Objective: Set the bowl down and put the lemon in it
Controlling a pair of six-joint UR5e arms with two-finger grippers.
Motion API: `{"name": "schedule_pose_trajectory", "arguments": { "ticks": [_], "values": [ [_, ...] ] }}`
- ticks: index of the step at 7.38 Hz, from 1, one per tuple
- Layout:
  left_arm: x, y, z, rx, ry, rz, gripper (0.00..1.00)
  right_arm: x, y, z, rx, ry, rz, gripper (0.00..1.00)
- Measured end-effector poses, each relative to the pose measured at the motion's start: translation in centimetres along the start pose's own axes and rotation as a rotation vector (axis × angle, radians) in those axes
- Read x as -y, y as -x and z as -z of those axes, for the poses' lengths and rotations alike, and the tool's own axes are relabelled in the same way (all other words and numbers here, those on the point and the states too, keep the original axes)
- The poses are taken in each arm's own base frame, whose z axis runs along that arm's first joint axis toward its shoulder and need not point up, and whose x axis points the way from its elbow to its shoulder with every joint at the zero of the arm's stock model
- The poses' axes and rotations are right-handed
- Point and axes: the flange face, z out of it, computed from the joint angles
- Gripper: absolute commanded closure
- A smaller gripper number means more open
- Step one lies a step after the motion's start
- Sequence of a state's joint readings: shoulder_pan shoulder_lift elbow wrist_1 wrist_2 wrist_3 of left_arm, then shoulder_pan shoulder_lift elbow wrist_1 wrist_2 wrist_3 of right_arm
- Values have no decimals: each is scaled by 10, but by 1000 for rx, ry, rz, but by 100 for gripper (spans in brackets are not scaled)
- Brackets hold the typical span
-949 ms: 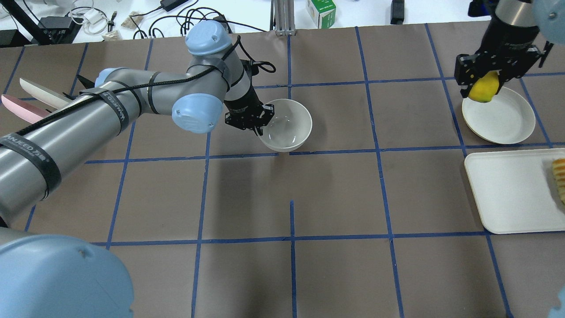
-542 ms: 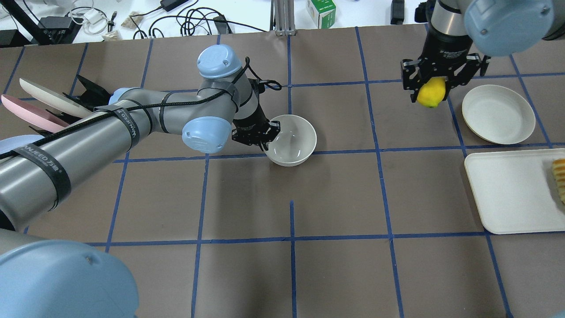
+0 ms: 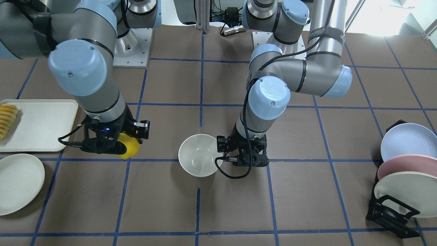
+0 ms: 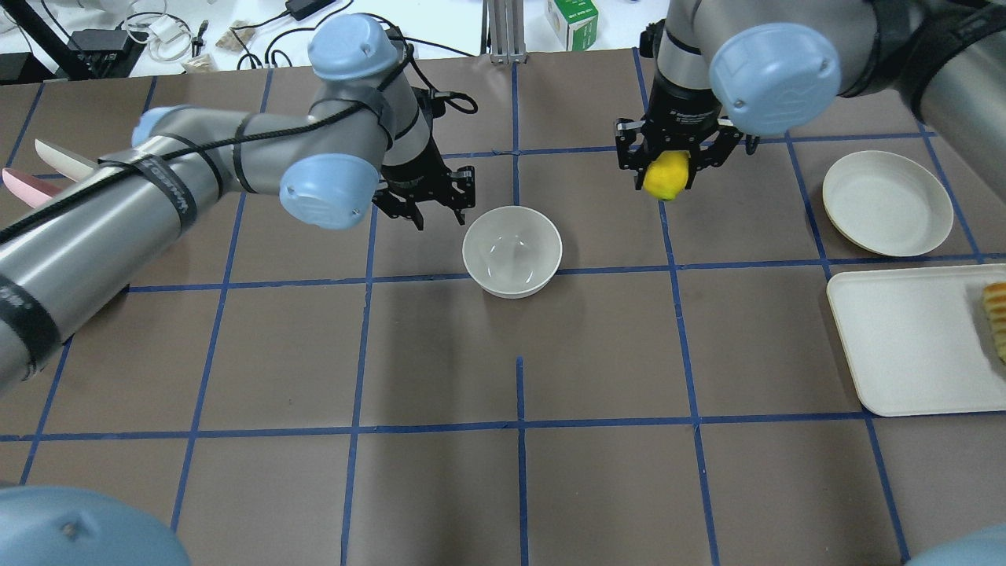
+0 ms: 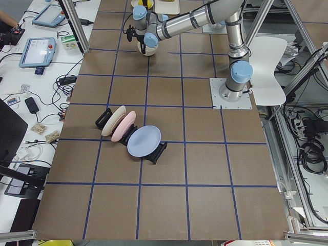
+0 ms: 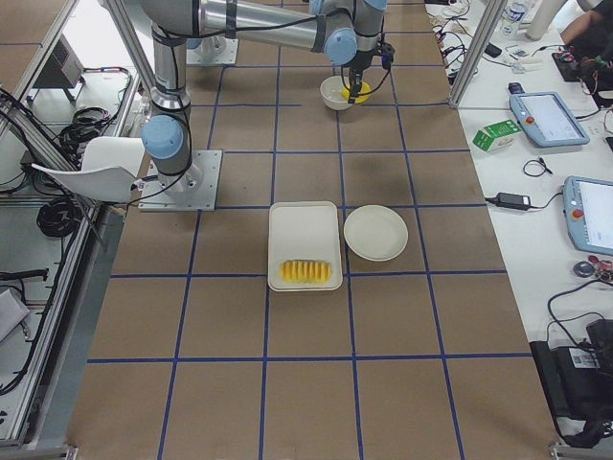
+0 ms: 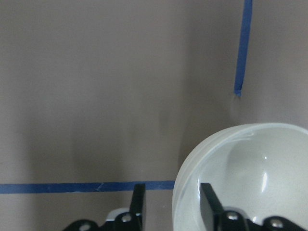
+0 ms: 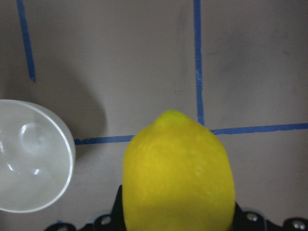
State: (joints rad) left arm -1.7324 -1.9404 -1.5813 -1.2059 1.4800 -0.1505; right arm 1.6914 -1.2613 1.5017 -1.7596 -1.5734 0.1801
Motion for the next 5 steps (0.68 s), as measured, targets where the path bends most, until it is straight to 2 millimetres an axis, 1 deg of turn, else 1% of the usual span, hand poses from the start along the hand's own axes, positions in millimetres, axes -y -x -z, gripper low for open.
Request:
{"name": "schedule_pose_trajectory", "arguments": {
  "ticks": [1,2,3,4,5],
  "values": [
    [-5,21,51,29,32,-49,6,-1,32,-12,22,-24,-20,100],
    [-16,47,103,37,48,-76,4,-2,64,-27,43,-45,-45,100],
    [-35,67,150,38,37,-91,0,-5,92,-44,53,-49,-62,100],
    [-57,78,185,41,12,-94,0,-9,114,-62,56,-40,-64,100],
    [-76,82,204,45,-6,-95,0,-13,134,-81,60,-34,-54,100]
  ]
}}
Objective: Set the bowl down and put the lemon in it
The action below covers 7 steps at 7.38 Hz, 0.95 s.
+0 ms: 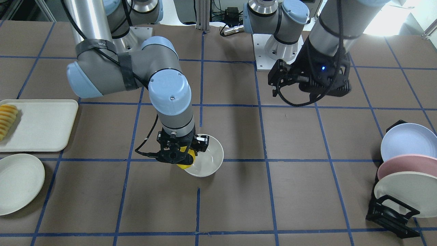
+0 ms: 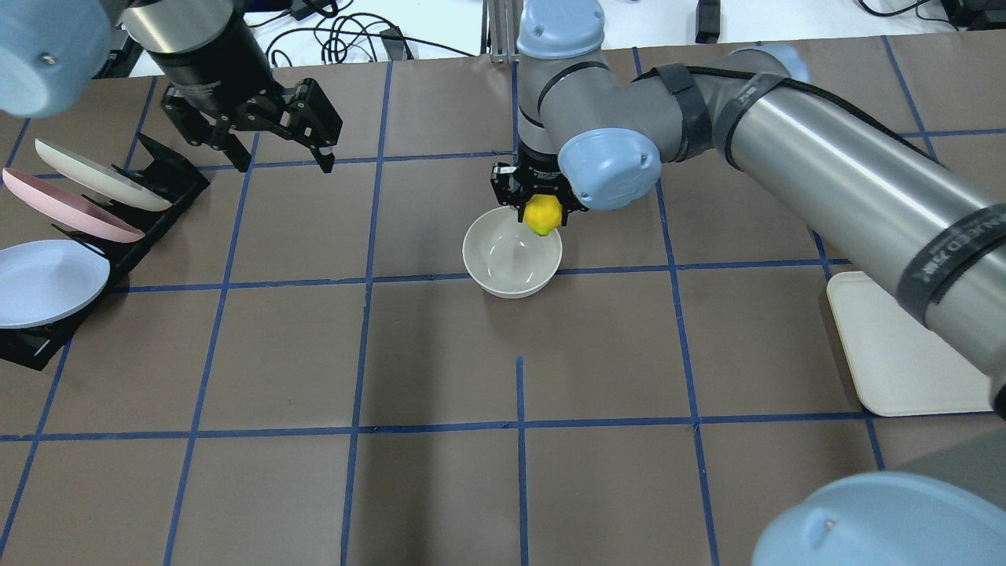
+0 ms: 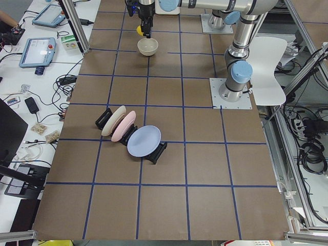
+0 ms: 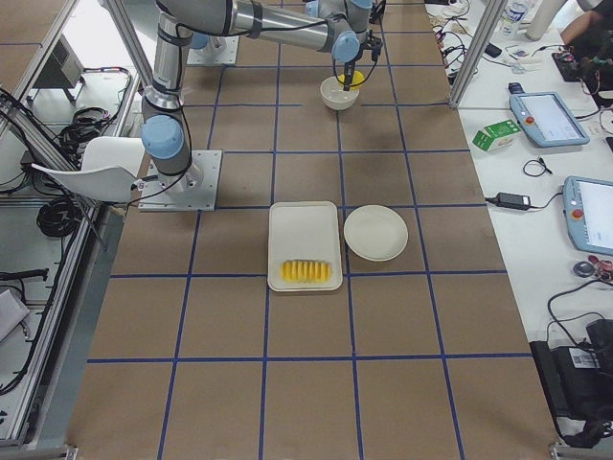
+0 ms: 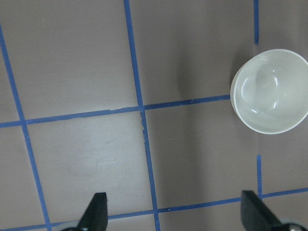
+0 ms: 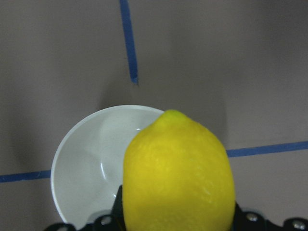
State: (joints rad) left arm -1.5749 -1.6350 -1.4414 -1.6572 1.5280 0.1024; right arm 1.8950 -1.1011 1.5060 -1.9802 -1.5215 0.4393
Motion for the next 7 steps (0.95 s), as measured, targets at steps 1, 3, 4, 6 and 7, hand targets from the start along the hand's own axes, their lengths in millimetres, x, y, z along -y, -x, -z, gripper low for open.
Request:
{"name": "schedule_pose_trajectory", "arguments": {
  "ticks": [1,3,4,6,7],
  "values": [
    [-12,2,0,0,3,3,0,-4,16,-18,5,1,8,100],
    [-19,7,-18,-1,14,13,0,-7,28,-52,-3,22,14,78],
    [-18,10,-18,13,-16,14,0,-7,29,-65,-6,28,18,44],
    [-17,13,-12,46,-47,21,0,-13,24,-85,-15,43,18,0],
    [-18,13,-8,51,-52,29,0,-16,21,-90,-15,41,19,0]
  ]
}}
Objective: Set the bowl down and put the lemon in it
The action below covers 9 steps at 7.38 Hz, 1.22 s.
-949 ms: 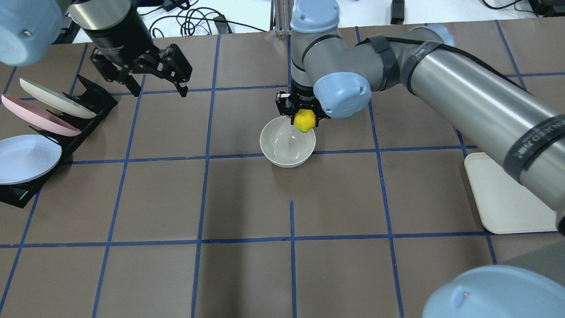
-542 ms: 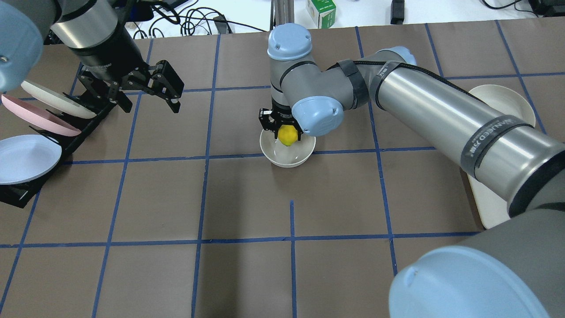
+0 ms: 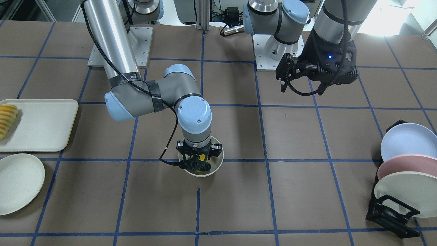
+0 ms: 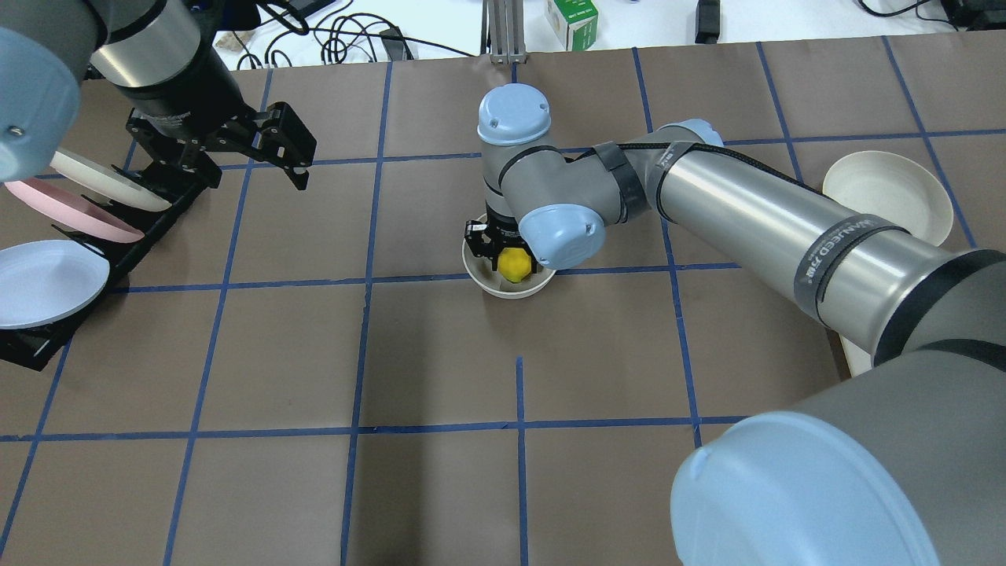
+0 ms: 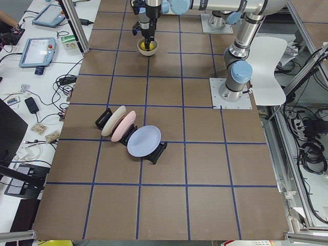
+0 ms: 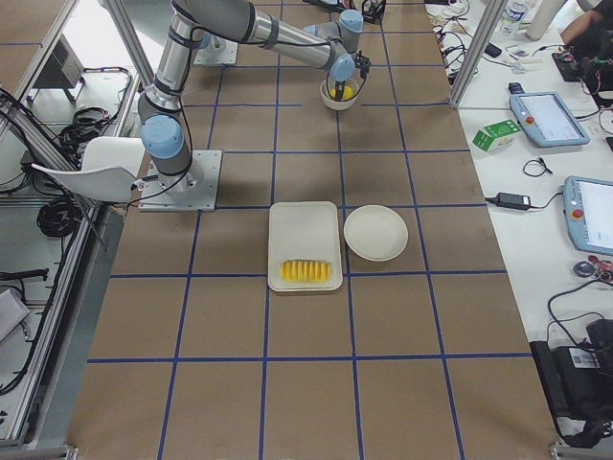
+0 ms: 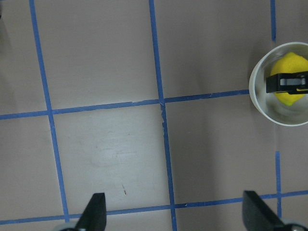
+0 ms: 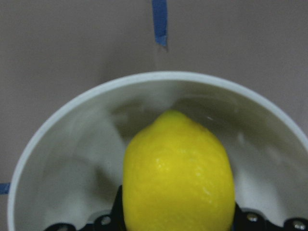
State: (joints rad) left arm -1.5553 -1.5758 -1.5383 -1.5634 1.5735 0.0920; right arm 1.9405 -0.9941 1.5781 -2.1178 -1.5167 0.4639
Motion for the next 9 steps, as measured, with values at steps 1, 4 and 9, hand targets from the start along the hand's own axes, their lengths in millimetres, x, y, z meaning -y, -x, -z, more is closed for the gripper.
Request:
{"name": "schedule_pose_trajectory", "arguments": {
  "ticks": [1,4,9],
  "values": [
    [0,0,3,1,-1,4,0,0,-3,1,4,-6,-2,0],
    [1,2,6,2,0,9,0,-6,-9,57,26,-62,-10,0],
    [1,2,6,2,0,9,0,-13,-164,235,-21,-117,-60,0]
  ]
}}
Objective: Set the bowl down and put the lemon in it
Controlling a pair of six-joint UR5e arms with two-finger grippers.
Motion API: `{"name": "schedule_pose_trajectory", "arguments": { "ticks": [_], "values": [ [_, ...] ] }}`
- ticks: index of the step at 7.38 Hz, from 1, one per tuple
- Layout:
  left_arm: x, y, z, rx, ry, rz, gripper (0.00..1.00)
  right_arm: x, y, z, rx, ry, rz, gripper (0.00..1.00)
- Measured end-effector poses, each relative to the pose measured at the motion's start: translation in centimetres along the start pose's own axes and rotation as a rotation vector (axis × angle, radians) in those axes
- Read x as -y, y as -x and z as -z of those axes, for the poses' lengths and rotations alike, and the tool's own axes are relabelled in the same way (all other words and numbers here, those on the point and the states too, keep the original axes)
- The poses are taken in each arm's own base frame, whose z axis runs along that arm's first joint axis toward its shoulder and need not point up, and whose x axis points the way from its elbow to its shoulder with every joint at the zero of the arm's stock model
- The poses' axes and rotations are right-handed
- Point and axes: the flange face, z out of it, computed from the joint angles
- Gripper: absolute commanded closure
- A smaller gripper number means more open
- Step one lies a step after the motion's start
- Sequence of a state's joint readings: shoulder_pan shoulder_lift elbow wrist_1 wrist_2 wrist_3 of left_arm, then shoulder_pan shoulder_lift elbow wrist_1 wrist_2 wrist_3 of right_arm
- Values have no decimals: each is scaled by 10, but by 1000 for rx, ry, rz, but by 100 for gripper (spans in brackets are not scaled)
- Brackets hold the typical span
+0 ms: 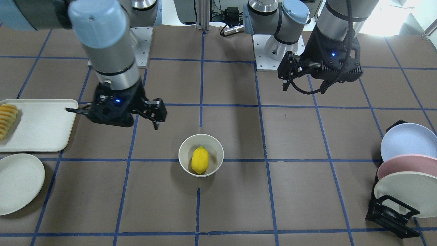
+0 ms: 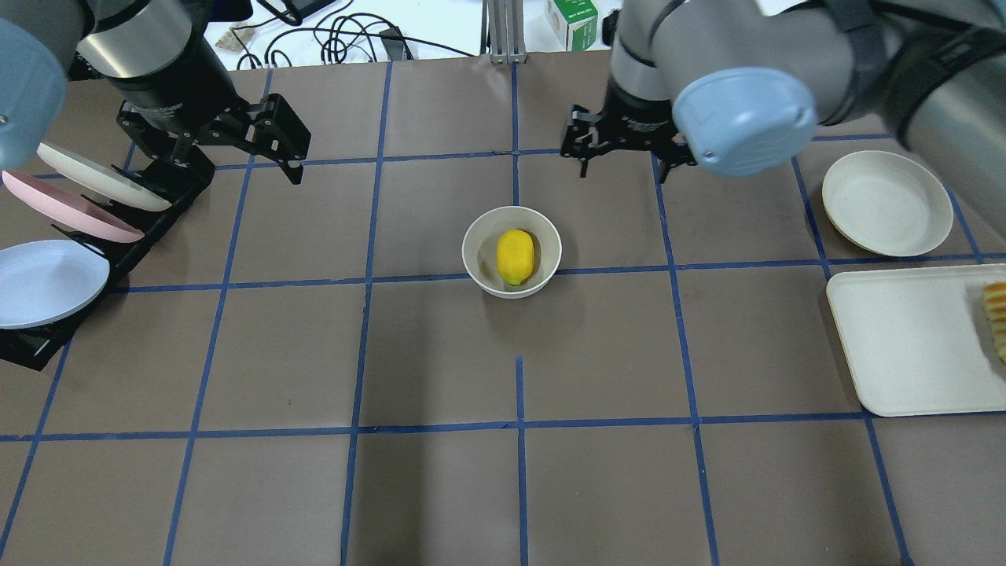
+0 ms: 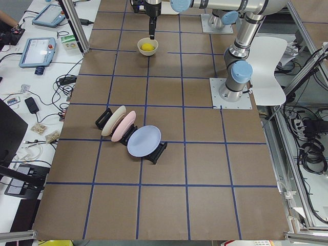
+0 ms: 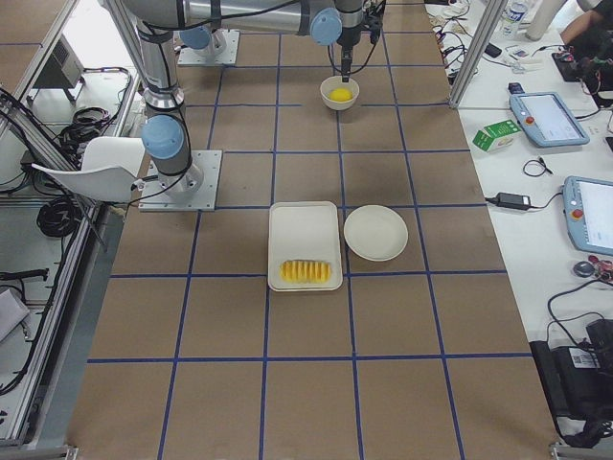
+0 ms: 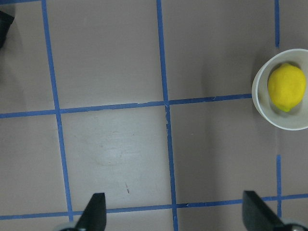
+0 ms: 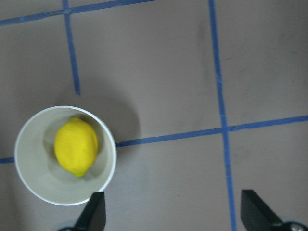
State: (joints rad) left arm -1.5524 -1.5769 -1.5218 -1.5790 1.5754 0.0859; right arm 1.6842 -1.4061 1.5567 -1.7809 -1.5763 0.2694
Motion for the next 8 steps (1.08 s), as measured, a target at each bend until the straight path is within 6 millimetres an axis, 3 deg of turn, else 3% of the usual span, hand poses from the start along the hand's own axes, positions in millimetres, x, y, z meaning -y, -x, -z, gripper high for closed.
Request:
{"name": "schedule_pose_trajectory", "arguments": {
  "ticks": [1,2,3,8],
  "values": [
    [0,0,0,0,-1,0,0,1,-41,16,-19,28,-32,0],
    [0,0,1,1,-2,0,0,-7,-66,31,-24,49,-57,0],
    [0,0,1,2,-2,0,0,-14,-79,43,-23,52,-59,0],
    [12,3,4,15,4,1,0,-33,-82,71,12,17,32,0]
  ]
}}
